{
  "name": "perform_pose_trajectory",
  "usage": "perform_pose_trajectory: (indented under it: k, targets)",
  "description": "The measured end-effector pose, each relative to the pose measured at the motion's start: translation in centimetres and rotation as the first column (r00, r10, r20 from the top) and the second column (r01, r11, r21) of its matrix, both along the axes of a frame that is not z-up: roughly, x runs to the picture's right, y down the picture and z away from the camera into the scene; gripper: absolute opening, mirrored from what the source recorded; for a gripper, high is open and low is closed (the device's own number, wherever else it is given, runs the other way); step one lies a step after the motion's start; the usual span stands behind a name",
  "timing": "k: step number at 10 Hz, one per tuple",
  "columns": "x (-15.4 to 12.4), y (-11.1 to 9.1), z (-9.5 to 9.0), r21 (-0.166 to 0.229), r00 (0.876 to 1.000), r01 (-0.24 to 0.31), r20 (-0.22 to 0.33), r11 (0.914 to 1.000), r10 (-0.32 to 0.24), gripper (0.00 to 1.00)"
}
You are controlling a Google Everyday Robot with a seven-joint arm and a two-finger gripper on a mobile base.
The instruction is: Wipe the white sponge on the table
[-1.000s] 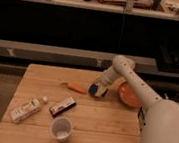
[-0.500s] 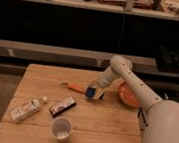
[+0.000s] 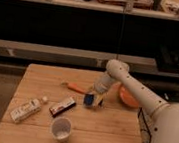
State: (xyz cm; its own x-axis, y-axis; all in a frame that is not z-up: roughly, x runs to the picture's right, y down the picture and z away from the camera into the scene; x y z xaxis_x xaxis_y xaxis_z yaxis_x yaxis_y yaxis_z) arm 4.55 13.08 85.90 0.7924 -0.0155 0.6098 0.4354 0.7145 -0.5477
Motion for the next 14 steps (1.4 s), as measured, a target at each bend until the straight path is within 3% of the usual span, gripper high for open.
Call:
perform_pose_trajectory:
  k: [2,6,8,11,14]
  targets:
    - [1.1,0.5,-0.2,0.018,0.999,0.015,-0.043,0.9997,-0.014,0.01]
    - [6.4,-0.5,-0.8,0.073,0.990,-0.044,-0.133,0.9963,0.053,0.01]
    - [8.4,-0.3,-0.1,0.074,0.984,-0.073,-0.160,0.9946,0.084,0.01]
    - [9.0,-0.9,1.5,0.085,0.979,-0.099,-0.172,0.9915,0.112,0.01]
    - [6.4,-3.4,3.2,0.121,0.986,-0.105,-0.118,0.9870,0.120,0.01]
